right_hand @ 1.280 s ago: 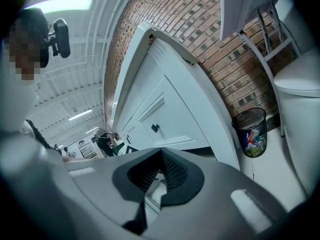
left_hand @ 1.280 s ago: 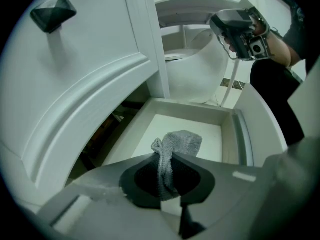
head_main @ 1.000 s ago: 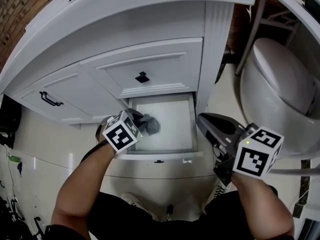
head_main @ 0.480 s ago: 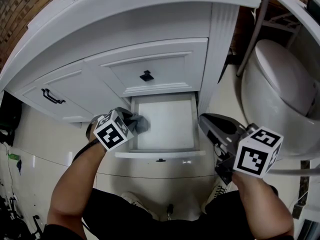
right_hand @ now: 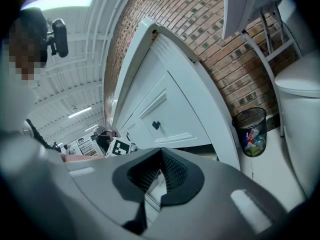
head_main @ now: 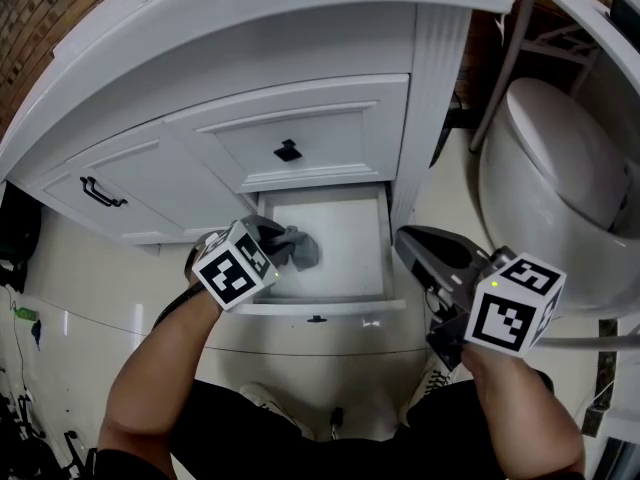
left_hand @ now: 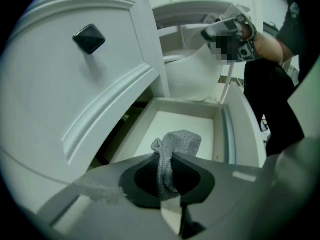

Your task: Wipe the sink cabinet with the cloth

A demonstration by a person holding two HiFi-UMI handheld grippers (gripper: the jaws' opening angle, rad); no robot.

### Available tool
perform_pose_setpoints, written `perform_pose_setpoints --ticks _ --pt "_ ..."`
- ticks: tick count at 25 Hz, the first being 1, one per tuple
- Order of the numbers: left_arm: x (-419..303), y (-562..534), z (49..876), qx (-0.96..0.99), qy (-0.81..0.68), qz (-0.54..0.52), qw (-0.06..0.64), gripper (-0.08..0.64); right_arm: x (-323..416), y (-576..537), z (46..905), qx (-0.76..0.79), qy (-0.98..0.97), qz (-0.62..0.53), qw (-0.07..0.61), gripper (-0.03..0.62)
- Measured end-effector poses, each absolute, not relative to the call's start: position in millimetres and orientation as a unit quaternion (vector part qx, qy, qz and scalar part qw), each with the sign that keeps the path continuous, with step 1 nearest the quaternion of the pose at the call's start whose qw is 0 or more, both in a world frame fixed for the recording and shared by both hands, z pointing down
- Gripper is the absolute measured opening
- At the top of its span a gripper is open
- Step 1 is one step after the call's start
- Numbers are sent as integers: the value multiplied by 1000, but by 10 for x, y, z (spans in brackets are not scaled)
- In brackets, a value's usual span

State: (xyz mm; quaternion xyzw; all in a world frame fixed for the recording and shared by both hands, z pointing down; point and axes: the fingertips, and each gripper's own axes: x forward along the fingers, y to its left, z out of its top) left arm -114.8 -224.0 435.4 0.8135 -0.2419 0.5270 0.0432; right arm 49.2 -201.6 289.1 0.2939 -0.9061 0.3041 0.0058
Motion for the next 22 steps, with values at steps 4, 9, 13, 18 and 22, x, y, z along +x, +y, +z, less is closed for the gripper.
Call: perform_pose_setpoints --ticks 4,9,13,18,22 --pt "-552 -2154 4348 851 -186 488 57 35 534 -2015 2882 300 -907 295 9 5" --pt "-34 -2028 4455 869 -110 479 65 35 579 -1998 2862 301 -908 292 7 5" --pt "177 -1939 4516 871 -70 483 61 35 635 -1998 2855 301 -906 296 2 5" --pt "208 -1864 4624 860 -45 506 50 35 698 -2001 2862 303 -905 300 -1 5" --pt "75 -1826 4671 850 -41 523 46 35 689 -1993 2852 301 -905 300 -2 5"
